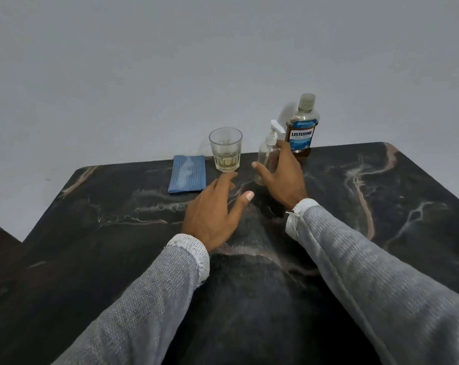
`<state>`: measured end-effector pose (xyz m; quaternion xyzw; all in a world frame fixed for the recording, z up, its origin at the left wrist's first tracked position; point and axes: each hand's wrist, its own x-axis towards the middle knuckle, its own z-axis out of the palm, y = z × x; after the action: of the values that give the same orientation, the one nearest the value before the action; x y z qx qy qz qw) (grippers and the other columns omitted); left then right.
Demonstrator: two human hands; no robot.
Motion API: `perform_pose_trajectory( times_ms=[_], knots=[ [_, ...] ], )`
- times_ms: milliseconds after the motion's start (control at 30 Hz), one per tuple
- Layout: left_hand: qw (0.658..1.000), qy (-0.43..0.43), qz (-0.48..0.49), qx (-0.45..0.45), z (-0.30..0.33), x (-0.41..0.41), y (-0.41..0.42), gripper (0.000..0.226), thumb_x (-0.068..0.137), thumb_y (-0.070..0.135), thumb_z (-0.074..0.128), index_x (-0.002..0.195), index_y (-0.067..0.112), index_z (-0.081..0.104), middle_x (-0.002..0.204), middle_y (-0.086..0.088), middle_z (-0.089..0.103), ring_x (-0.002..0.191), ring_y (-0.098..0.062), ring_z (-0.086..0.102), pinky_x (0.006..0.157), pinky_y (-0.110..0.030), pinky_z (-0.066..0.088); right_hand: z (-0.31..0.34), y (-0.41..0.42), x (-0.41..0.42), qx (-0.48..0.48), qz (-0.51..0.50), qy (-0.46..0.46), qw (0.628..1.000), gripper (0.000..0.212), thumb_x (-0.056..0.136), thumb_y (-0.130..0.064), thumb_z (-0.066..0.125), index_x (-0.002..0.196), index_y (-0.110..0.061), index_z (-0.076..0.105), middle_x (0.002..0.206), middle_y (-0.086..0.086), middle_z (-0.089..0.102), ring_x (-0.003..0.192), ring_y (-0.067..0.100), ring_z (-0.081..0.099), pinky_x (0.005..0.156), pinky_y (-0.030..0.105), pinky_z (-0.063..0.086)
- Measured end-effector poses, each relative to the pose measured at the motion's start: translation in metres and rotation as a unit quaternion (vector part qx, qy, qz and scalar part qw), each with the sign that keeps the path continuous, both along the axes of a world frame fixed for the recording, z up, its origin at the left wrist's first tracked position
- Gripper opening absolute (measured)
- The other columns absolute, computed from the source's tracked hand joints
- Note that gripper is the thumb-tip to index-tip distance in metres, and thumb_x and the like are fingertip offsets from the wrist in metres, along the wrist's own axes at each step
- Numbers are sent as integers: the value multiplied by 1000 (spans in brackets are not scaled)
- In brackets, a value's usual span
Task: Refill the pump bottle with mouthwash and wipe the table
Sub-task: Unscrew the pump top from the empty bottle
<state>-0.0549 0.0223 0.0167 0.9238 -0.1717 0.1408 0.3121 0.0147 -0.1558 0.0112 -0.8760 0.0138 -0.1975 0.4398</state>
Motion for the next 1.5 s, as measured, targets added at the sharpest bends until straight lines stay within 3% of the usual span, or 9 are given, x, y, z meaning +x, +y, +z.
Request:
perform_pose_trajectory(
  times_ms=[200,333,467,767,967,1033,1167,1333,1500],
  knots=[
    [992,33,-1,-125,3,-68,9,44,92,54,48,129,31,48,113,13,62,104,-4,60,89,-41,53,-9,5,-95,-9,51,-30,998,63,83,-41,72,133,-19,41,122,-2,58,106,13,57,91,33,51],
    [980,27,11,-195,-6,-105,21,34,94,42,54,122,25,57,101,19,64,95,4,62,83,-23,54,-15,8,-142,-17,72,-47,996,62,83,-42,71,132,-21,41,121,-3,58,102,11,58,86,28,51],
    [973,42,17,-225,-18,-127,22,30,94,41,54,120,24,59,103,21,63,97,8,60,80,-9,47,-22,5,-169,-46,92,-37,994,65,83,-44,70,135,-20,40,121,-1,58,104,14,58,88,39,53],
    [957,60,9,-284,-21,-118,-5,28,95,32,57,120,21,61,108,19,63,102,8,59,85,-10,45,-36,11,-182,3,109,-70,992,60,86,-40,69,135,-21,41,117,-6,57,103,10,58,87,39,53],
    [934,114,-110,-321,-6,-94,-19,38,95,29,57,133,26,52,130,11,59,121,1,53,97,-22,47,-39,8,-178,0,136,-88,987,55,86,-36,70,132,-21,43,113,-6,57,101,9,58,85,36,52],
    [922,127,-153,-331,-5,-90,-24,37,96,27,56,133,28,50,129,11,60,123,-1,53,99,-20,45,-38,8,-178,2,148,-93,985,55,86,-36,67,132,-19,44,115,-5,58,103,9,58,86,35,52],
    [915,102,-182,-344,-11,-85,-37,30,98,21,53,127,14,59,123,1,66,117,-10,59,98,-25,46,-36,8,-177,15,165,-86,982,52,85,-35,63,130,-16,44,116,-5,61,104,9,61,86,35,53],
    [892,73,-150,-420,-19,-86,-44,20,94,17,59,110,25,67,107,2,72,105,-15,67,86,-22,50,-41,9,-177,22,170,-66,983,53,87,-32,61,135,-20,41,110,-11,66,96,0,65,79,25,54],
    [891,49,-118,-436,-22,-86,-46,21,91,23,63,110,19,70,107,4,73,106,-14,67,89,-25,51,-42,11,-176,25,177,-69,981,54,89,-26,61,138,-17,39,117,-4,66,103,9,66,85,38,55]
  ],
)
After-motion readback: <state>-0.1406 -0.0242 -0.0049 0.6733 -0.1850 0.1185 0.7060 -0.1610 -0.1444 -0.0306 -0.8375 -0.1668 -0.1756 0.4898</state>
